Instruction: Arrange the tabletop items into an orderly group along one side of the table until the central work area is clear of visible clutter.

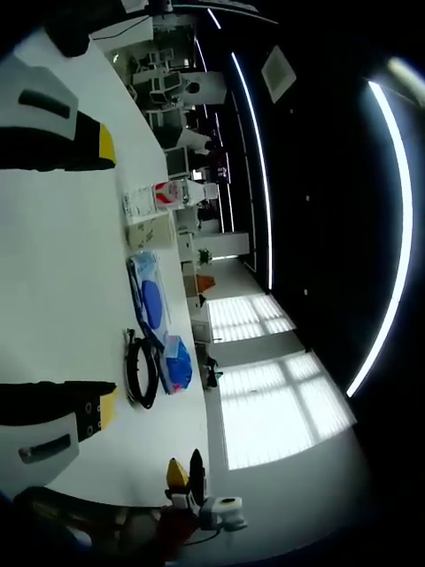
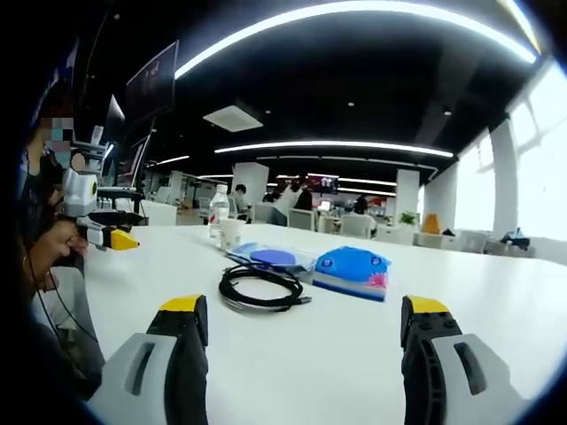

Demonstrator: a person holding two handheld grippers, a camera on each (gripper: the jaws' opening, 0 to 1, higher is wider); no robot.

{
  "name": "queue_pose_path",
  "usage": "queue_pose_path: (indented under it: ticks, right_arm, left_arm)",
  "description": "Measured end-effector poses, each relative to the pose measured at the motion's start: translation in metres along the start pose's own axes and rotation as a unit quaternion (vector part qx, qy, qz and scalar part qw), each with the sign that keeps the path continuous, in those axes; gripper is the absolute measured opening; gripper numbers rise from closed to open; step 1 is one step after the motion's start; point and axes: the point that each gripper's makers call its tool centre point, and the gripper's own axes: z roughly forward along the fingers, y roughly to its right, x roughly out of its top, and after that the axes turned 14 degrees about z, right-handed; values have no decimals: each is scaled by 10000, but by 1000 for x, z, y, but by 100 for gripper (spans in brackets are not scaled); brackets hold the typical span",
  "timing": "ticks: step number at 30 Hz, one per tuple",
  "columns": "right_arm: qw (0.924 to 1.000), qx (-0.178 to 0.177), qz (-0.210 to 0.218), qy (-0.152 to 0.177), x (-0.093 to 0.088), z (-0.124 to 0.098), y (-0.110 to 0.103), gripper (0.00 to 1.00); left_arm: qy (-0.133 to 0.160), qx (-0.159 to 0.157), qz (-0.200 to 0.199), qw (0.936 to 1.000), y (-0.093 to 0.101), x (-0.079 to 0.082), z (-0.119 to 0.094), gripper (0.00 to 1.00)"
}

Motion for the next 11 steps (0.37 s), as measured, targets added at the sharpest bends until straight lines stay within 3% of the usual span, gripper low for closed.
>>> queue_pose_path:
  ticks: [11]
  right_arm:
    - [10000, -24, -3, -12, -1, 0, -1, 87]
  left_arm:
    - [39, -23, -28, 10000, 2, 0, 2, 98]
